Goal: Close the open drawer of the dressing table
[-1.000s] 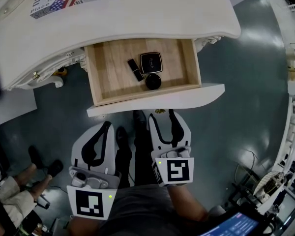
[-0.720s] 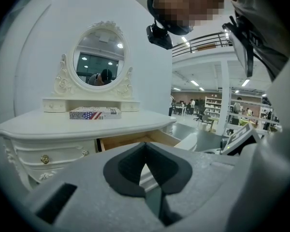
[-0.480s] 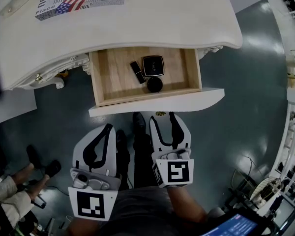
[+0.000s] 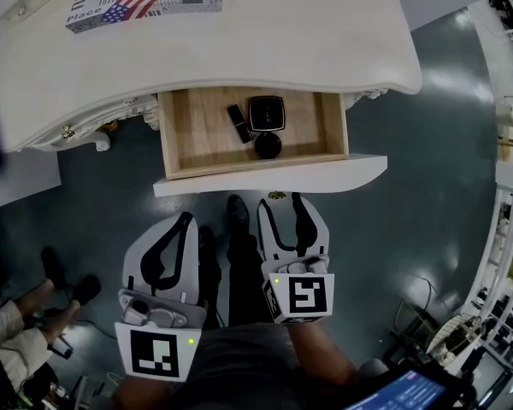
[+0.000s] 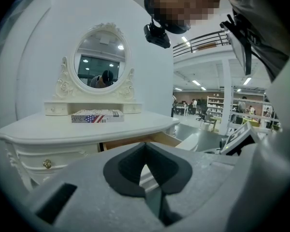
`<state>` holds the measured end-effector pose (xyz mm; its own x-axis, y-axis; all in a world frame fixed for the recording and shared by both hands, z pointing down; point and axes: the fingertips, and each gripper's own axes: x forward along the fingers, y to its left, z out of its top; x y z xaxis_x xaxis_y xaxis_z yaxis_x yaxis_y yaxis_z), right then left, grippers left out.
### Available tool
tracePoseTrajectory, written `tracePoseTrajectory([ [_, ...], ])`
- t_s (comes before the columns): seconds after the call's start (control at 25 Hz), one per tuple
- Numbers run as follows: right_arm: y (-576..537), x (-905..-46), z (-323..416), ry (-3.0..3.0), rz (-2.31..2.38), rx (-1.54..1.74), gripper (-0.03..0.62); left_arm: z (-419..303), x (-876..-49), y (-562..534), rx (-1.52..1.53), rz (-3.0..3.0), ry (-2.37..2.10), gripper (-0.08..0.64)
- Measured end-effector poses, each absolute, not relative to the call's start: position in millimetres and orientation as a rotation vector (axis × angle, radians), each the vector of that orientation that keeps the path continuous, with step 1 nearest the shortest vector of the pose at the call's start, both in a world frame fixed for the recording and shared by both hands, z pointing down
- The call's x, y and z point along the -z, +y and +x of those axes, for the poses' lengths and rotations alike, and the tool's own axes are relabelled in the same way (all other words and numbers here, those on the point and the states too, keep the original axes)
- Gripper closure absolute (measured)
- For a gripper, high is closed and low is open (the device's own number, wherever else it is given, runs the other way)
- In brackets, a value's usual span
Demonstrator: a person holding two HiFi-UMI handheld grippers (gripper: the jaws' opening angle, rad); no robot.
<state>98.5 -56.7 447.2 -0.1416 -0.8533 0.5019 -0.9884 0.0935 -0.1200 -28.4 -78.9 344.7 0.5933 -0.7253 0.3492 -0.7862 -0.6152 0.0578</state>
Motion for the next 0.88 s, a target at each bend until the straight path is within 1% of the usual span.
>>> tracePoseTrajectory([
  [0.88,-80.7,-442.9,100.8,-2.111,1.781,-0.612,0.391,-33.5,-340.7,-86.4,-0.441,2.588,-1.315,0.545],
])
